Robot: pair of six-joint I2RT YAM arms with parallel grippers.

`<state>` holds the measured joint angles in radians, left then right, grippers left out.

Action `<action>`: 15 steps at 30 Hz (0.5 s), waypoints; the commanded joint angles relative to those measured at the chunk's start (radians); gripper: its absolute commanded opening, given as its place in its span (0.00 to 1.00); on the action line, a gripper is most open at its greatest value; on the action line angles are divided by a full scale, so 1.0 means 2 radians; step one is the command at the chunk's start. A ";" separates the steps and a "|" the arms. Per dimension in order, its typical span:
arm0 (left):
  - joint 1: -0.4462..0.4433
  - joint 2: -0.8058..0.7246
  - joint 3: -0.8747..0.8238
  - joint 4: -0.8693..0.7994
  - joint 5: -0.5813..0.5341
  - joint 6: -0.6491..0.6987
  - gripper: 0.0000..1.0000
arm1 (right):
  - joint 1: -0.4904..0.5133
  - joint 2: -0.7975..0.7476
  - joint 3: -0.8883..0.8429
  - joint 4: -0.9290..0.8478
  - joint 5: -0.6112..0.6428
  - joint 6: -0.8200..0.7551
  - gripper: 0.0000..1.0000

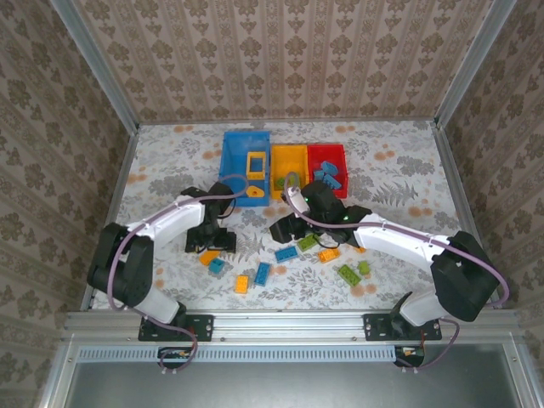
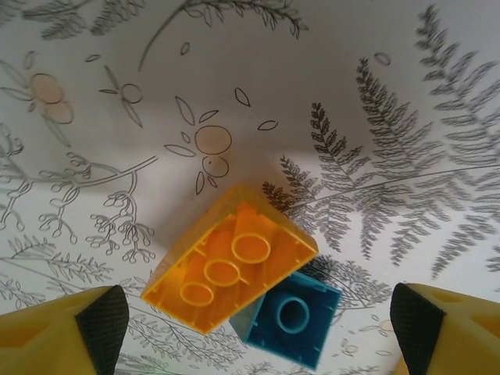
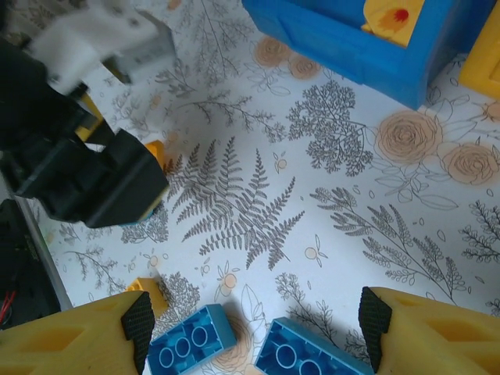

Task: Sort the legos into containers by color

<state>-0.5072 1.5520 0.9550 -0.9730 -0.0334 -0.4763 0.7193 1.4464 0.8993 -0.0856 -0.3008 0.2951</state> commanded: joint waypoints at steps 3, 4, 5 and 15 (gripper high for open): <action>0.016 0.023 0.016 -0.006 0.016 0.061 0.89 | 0.002 -0.013 0.009 0.005 -0.011 0.006 0.73; 0.016 0.030 0.018 -0.004 0.017 0.063 0.88 | 0.002 -0.012 0.009 0.004 -0.010 0.007 0.73; 0.016 0.036 0.018 -0.003 0.017 0.064 0.86 | 0.002 -0.012 0.008 0.003 -0.010 0.008 0.73; 0.020 0.055 0.005 0.010 -0.004 0.046 0.64 | 0.002 -0.014 0.007 0.000 -0.002 0.014 0.73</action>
<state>-0.4759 1.6569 0.9672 -0.9508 -0.0193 -0.3805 0.7193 1.4445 0.8993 -0.0818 -0.3004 0.3119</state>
